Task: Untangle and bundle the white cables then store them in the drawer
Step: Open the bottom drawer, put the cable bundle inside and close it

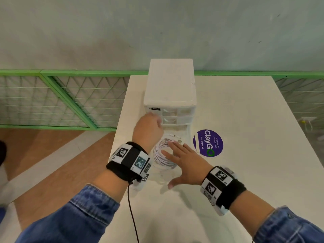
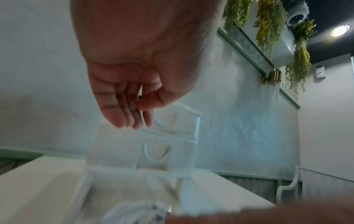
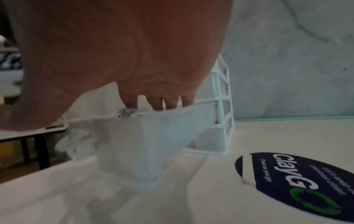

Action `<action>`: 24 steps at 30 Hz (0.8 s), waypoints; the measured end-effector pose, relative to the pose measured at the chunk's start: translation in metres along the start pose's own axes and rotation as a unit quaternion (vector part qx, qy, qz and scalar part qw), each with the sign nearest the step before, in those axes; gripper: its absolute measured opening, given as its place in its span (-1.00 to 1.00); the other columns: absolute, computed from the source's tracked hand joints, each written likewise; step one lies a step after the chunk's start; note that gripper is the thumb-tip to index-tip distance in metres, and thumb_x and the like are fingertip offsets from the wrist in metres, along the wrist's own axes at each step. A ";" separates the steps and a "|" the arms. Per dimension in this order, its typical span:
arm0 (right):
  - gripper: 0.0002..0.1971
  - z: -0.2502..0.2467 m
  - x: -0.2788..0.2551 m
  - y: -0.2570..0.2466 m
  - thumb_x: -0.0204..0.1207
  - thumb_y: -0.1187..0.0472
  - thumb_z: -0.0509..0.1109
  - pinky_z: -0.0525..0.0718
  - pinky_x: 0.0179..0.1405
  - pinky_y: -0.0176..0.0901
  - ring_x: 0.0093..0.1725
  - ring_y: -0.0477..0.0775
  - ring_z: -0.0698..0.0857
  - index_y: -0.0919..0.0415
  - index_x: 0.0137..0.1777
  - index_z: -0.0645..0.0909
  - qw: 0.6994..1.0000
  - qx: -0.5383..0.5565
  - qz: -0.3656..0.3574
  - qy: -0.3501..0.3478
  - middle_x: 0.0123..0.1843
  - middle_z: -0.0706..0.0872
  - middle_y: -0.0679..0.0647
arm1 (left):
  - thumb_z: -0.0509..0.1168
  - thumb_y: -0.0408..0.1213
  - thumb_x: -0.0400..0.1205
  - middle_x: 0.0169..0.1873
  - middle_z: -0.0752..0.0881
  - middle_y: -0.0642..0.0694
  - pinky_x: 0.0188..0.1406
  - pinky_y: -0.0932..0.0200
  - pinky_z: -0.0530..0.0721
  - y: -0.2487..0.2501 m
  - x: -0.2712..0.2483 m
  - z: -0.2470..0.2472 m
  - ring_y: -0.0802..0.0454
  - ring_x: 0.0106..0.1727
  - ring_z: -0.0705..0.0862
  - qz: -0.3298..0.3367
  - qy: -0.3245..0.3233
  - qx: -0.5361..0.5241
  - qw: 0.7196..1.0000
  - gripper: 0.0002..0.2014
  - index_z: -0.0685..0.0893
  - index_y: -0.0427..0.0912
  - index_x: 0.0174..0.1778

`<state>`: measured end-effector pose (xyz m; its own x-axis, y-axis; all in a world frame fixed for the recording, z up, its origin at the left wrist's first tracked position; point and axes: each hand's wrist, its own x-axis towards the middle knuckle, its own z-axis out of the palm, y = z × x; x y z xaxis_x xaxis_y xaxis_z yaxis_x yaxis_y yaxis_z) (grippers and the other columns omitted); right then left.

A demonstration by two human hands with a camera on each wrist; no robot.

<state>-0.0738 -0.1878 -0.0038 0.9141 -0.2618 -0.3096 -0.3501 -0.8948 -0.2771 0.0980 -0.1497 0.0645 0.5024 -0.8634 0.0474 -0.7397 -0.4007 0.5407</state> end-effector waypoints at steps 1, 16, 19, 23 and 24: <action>0.13 0.005 0.001 0.001 0.15 -0.56 0.19 -0.30 0.61 0.03 0.66 0.11 -0.29 -0.09 0.64 -0.18 1.000 -0.016 -0.004 0.007 0.68 -0.28 0.09 | 0.15 -0.44 0.58 0.09 0.66 -0.22 0.11 0.01 0.59 0.004 0.005 -0.007 -0.16 0.10 0.64 -0.003 0.048 -0.023 0.999 -0.75 0.70 -0.29 0.06; -0.36 0.011 0.017 0.002 0.61 -0.27 -0.29 0.44 0.40 0.27 0.50 0.20 0.46 0.01 0.58 0.16 0.995 -0.098 -0.014 0.009 0.54 0.44 0.10 | -0.12 0.08 0.75 0.67 -0.27 -0.17 0.60 -0.16 0.04 0.022 0.060 -0.021 -0.23 0.67 -0.16 -0.063 -0.126 0.056 0.988 -0.33 -0.16 -0.20 0.67; -0.27 0.002 0.030 0.015 0.58 -0.28 -0.43 0.24 0.51 0.26 0.56 0.20 0.37 0.13 0.63 -0.01 0.994 -0.105 -0.011 0.019 0.60 0.33 0.12 | -0.12 0.08 0.75 0.67 -0.26 -0.18 0.57 -0.17 0.10 0.025 0.059 -0.023 -0.28 0.66 -0.07 -0.067 -0.132 0.071 0.986 -0.33 -0.16 -0.19 0.67; -0.12 -0.011 0.040 0.023 0.38 -0.35 -0.45 -0.19 0.62 0.13 0.67 0.12 0.03 0.16 0.63 -0.25 0.992 -0.114 -0.058 0.001 0.69 0.02 0.06 | -0.12 0.09 0.74 0.67 -0.25 -0.18 0.54 -0.18 0.15 0.026 0.061 -0.025 -0.32 0.64 -0.01 -0.071 -0.139 0.083 0.984 -0.33 -0.15 -0.19 0.67; -0.10 -0.014 0.042 0.024 0.36 -0.35 -0.45 -0.19 0.63 0.12 0.67 0.11 0.01 0.16 0.64 -0.23 0.990 -0.120 -0.067 -0.001 0.70 0.01 0.05 | -0.12 0.09 0.74 0.67 -0.25 -0.17 0.54 -0.18 0.16 0.026 0.062 -0.025 -0.33 0.64 -0.01 -0.072 -0.142 0.085 0.984 -0.33 -0.15 -0.18 0.67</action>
<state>-0.0413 -0.2247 -0.0109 0.9485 -0.1343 -0.2870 -0.1667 -0.9818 -0.0915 0.1213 -0.2059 0.1023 0.4794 -0.8352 -0.2696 -0.7464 -0.5496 0.3752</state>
